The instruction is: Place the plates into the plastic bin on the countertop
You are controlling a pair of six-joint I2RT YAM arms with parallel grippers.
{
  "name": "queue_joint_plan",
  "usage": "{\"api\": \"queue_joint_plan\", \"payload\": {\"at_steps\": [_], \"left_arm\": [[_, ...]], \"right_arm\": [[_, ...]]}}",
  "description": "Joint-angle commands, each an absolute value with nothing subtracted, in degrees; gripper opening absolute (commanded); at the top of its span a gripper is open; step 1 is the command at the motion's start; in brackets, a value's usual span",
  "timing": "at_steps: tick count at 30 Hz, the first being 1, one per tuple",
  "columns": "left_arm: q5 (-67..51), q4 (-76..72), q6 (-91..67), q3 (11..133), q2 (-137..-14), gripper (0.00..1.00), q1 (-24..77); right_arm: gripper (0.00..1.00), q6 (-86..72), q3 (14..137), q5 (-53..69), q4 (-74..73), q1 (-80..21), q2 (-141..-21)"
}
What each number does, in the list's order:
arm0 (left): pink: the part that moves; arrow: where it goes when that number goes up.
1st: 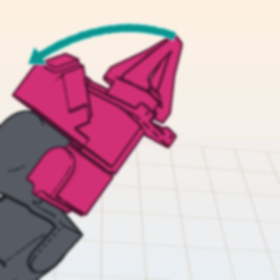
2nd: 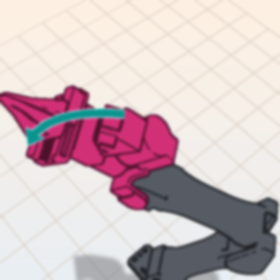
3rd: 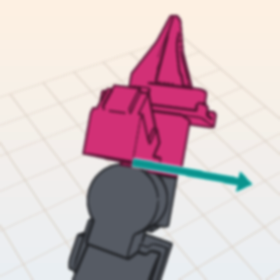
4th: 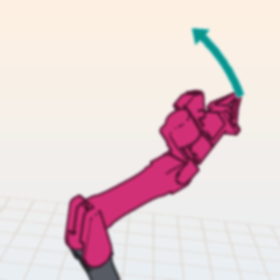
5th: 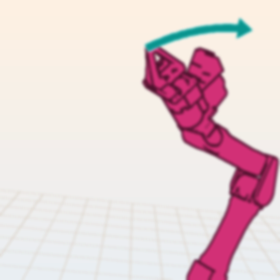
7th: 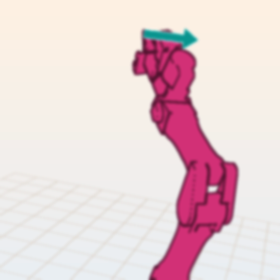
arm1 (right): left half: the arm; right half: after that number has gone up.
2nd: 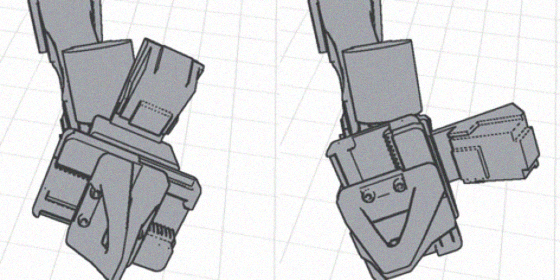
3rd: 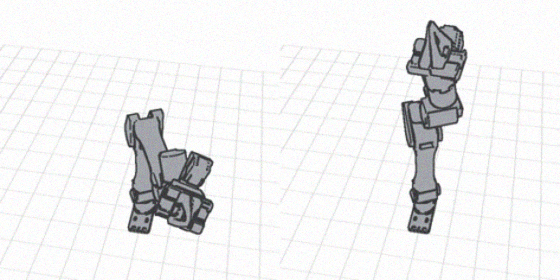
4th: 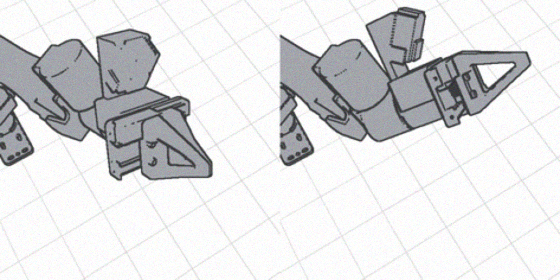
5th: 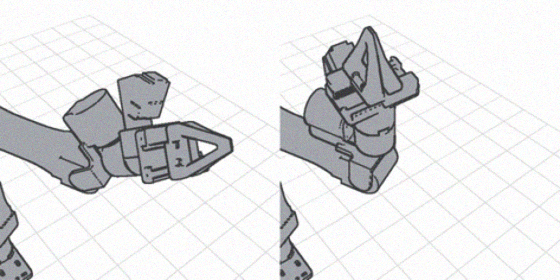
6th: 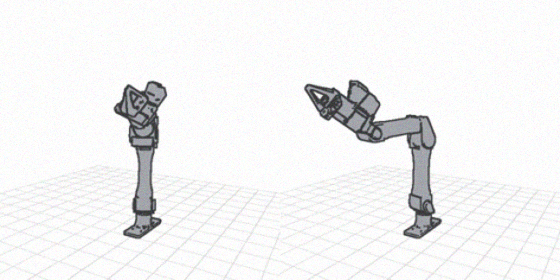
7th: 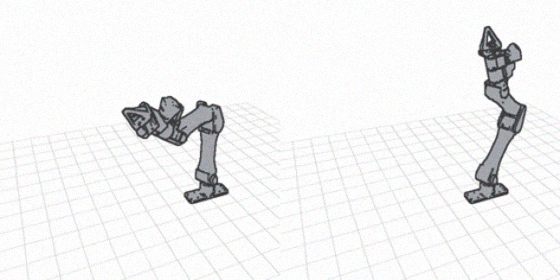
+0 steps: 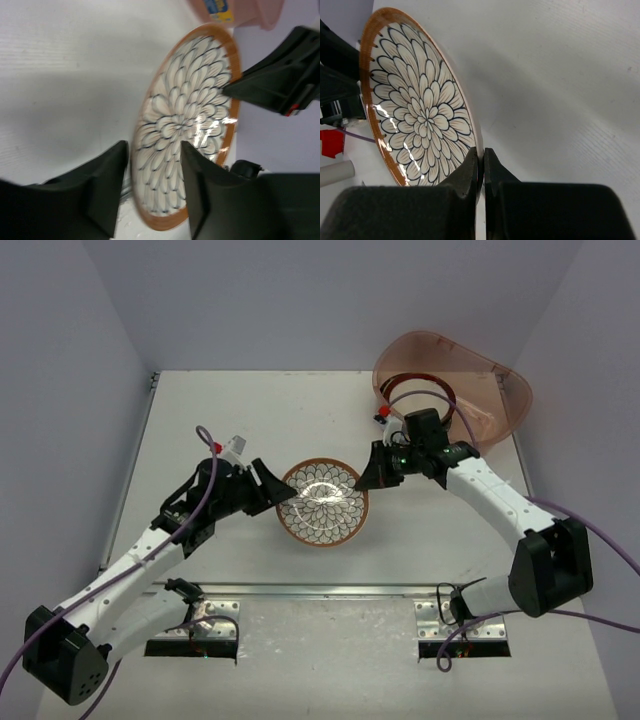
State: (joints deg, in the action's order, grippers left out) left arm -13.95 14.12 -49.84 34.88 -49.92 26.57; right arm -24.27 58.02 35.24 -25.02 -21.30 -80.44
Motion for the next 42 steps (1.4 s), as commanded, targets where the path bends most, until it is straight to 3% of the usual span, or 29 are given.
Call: {"api": "queue_joint_plan", "payload": {"at_steps": [1, 3, 11, 15, 21, 32, 42], "left_arm": [[-10.1, 6.1, -49.6, 43.1, -47.9, 0.69, 26.8], [-2.6, 11.3, -47.3, 46.3, -47.3, 1.00, 26.7], [25.2, 33.5, -38.3, 60.8, -40.7, 1.00, 26.6], [27.8, 36.6, -31.1, 59.4, -37.4, 1.00, 26.7], [28.2, 37.0, -25.8, 51.0, -34.1, 1.00, 26.7], [22.2, 33.5, -24.1, 46.7, -31.1, 1.00, 26.7], [20.2, 32.5, -23.4, 46.2, -30.2, 1.00, 26.7]], "right_arm": [[0.00, -28.5, 56.7, 41.9, -19.7, -20.9, -77.9], [0.00, -31.6, 56.5, 41.1, -17.8, -19.3, -75.9], [0.00, -46.9, 56.2, 40.7, -12.3, -4.7, -72.2], [0.00, -54.8, 60.9, 40.2, -10.0, 6.5, -72.1], [0.00, -66.7, 68.6, 35.5, -7.3, 15.2, -78.3], [0.00, -70.7, 73.9, 9.8, -3.2, 12.9, -88.5], [0.00, -64.2, 84.8, 2.1, -8.3, 10.2, -100.8]]}}
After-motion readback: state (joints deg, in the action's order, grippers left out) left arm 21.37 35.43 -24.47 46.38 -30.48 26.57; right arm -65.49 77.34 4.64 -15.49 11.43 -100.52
